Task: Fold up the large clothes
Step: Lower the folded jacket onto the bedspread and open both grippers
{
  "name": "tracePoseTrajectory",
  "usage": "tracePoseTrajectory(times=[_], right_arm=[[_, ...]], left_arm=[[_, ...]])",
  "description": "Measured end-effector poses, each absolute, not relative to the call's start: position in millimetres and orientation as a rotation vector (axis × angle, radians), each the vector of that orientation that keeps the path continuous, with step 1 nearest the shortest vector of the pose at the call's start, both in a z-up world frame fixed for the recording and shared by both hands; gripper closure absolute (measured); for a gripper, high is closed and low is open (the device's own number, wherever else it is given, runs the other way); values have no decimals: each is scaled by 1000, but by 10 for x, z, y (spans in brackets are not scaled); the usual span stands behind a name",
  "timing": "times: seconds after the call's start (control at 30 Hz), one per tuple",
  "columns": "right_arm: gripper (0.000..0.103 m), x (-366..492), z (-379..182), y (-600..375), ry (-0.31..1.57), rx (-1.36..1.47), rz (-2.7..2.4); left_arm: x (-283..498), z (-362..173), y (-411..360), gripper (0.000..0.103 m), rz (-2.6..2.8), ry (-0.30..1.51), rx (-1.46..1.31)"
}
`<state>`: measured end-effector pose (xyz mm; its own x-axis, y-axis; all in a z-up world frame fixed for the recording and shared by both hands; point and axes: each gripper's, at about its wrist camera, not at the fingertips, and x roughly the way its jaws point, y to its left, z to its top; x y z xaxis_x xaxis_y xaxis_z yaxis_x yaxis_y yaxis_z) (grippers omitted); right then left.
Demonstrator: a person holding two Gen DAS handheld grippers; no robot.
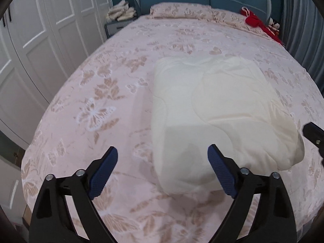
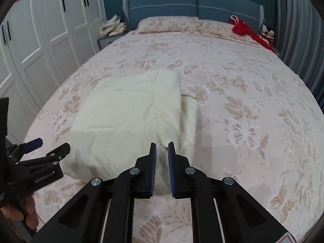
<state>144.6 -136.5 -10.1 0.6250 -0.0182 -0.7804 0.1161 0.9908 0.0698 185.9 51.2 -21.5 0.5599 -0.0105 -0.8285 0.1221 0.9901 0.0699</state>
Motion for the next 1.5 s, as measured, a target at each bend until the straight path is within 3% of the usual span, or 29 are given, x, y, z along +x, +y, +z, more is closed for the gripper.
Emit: tracePoseTrajectory(times=[0.77, 1.23, 1.5], right_arm=[[92, 1700, -1076, -1511, 1126, 181, -102], [92, 1872, -1229, -1585, 1179, 210, -75], [90, 1678, -946, -1672, 1136, 275, -66]], left_arm=[[1942, -809, 336, 20, -62, 1136, 73], [1951, -878, 239, 17, -29, 1123, 105], [1850, -738, 186, 17, 16, 1086, 166]])
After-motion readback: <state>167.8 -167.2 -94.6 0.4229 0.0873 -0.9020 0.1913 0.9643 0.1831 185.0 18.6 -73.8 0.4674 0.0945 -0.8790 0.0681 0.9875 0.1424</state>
